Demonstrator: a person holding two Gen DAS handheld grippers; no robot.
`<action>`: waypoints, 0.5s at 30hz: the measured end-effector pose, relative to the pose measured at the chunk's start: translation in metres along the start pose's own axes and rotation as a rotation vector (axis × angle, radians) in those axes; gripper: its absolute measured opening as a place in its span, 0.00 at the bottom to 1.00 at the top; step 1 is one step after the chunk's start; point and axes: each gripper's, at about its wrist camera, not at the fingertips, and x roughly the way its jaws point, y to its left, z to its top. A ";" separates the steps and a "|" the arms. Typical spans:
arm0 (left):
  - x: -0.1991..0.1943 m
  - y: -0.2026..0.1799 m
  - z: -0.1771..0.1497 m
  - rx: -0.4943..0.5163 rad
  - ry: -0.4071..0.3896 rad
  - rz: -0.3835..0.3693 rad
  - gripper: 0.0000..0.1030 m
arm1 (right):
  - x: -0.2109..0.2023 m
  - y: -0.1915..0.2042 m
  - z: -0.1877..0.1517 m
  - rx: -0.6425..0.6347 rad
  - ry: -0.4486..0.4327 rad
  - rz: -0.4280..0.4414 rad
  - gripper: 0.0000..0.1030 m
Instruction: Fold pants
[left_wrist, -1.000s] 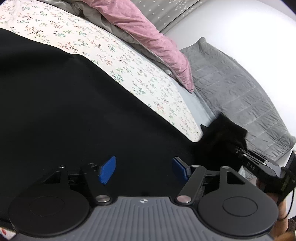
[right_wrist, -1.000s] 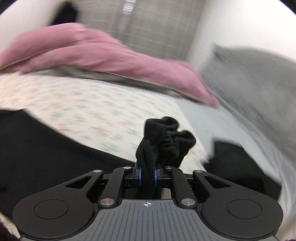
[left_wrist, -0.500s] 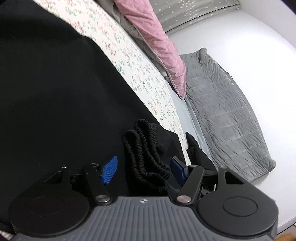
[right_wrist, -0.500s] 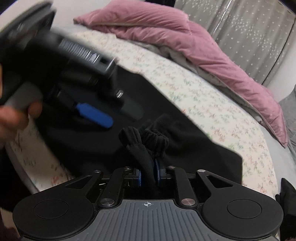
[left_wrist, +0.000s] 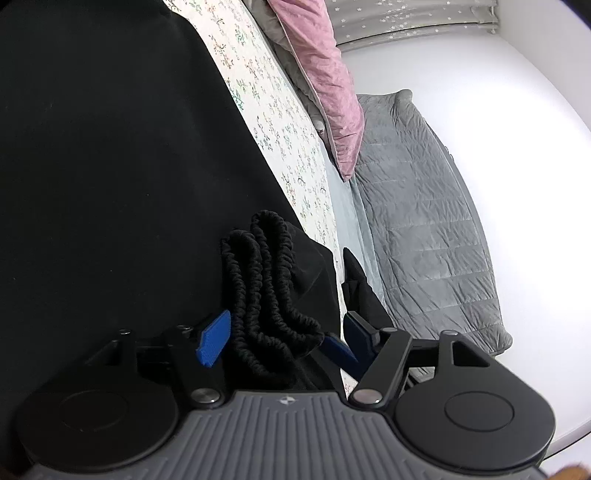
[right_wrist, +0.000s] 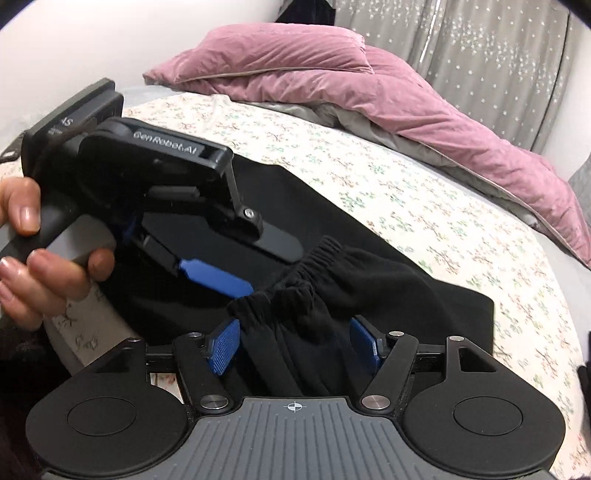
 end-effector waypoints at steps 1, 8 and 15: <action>0.000 0.000 0.000 -0.003 0.000 -0.005 0.88 | 0.003 -0.001 0.001 0.010 -0.001 0.025 0.62; 0.003 -0.003 -0.001 0.018 0.001 0.020 0.89 | 0.006 -0.010 0.003 0.107 0.013 0.223 0.34; 0.028 -0.021 -0.003 0.109 -0.003 0.156 0.69 | 0.005 -0.014 -0.002 0.137 0.022 0.255 0.35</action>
